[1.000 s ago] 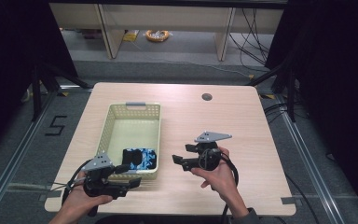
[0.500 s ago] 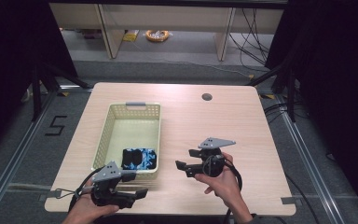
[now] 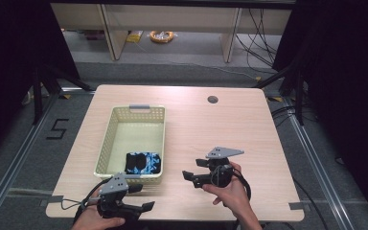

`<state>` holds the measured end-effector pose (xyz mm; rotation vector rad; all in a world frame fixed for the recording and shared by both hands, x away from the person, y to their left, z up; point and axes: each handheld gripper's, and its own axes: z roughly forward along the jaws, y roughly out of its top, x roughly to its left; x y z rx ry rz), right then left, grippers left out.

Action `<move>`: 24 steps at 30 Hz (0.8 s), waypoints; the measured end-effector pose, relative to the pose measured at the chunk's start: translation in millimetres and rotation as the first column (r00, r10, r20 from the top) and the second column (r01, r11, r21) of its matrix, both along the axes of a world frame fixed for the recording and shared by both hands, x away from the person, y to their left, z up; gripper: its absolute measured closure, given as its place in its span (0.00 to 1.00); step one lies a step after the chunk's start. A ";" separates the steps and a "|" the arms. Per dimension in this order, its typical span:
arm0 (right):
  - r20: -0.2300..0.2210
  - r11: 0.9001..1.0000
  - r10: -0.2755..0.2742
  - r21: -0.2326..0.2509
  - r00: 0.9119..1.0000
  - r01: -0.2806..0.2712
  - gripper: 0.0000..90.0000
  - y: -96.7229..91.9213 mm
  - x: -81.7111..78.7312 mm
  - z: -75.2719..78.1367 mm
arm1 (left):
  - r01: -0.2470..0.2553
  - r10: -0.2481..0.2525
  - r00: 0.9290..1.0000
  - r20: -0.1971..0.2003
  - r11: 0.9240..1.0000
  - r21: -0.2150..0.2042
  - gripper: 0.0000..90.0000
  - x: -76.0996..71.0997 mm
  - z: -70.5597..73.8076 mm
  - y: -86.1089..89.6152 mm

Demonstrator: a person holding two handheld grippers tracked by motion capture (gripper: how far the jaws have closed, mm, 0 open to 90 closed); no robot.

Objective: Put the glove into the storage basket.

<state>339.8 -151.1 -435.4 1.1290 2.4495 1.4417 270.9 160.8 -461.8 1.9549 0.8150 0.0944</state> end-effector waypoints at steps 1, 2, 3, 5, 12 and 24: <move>-0.037 1.000 -0.009 0.001 0.999 0.009 0.32 0.2 -2.5 0.6 | -0.009 0.009 1.000 0.002 1.000 0.003 0.28 -0.8 -0.7 -0.8; -0.016 1.000 -0.008 0.006 1.000 0.008 0.32 -0.3 -2.2 -0.8 | 0.002 -0.002 1.000 -0.007 1.000 0.011 0.27 -0.8 -1.6 -0.3; 0.001 1.000 0.004 -0.007 1.000 -0.004 0.32 -2.3 -1.2 -1.6 | 0.001 -0.001 1.000 -0.002 1.000 0.011 0.27 -1.0 -2.4 -0.5; -0.021 1.000 -0.002 0.004 1.000 0.002 0.32 -2.5 -3.4 -2.7 | 0.000 0.000 1.000 -0.005 1.000 0.007 0.26 -1.8 -4.7 -1.2; -0.026 1.000 -0.009 -0.004 1.000 0.009 0.32 -5.5 -8.9 -6.2 | -0.008 0.008 1.000 -0.019 1.000 0.007 0.24 -5.0 -11.7 -3.9; -0.022 1.000 -0.004 -0.010 1.000 0.004 0.31 -11.0 -16.5 -15.8 | 0.006 -0.005 1.000 -0.021 1.000 0.029 0.23 -6.9 -21.4 -3.0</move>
